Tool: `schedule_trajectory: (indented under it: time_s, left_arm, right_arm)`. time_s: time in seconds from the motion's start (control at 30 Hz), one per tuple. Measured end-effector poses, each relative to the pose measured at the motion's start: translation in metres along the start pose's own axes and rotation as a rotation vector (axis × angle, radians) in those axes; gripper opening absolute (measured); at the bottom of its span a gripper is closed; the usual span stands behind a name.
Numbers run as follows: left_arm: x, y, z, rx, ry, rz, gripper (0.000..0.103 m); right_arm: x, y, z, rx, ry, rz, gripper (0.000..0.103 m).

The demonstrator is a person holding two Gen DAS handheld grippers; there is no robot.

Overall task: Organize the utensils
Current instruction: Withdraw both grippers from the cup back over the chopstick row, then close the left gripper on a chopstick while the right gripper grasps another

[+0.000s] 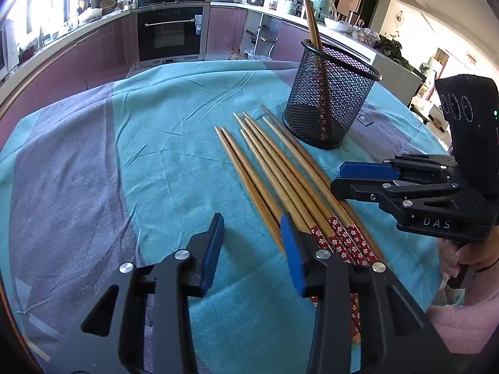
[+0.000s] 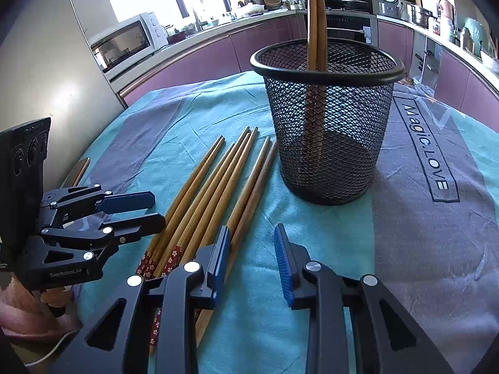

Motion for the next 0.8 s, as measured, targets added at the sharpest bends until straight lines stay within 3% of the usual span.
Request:
schedule_trajectory:
  time_s: [0.1, 0.53, 0.8]
  left_arm:
    - [0.002, -0.001, -0.001, 0.009, 0.006, -0.009, 0.031]
    - [0.015, 0.002, -0.011, -0.003, 0.02, -0.024, 0.021]
    - [0.027, 0.011, -0.016, -0.032, 0.036, -0.03, 0.013]
  right_arm:
    - [0.001, 0.0, -0.001, -0.007, -0.007, -0.003, 0.027]
    - [0.016, 0.006, -0.005, -0.043, -0.06, 0.005, 0.027]
    - [0.02, 0.008, -0.004, 0.012, -0.035, 0.011, 0.01]
Point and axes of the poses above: each gripper's, at about its wrist camera, not at the fingertips, and x roughly the way its jaws point, z to its right, y to its top, the point moved 10 cm from there along x, roughly the way its jaws point, and after that the axes turned 14 degrees about z, right-handed, at the moved point
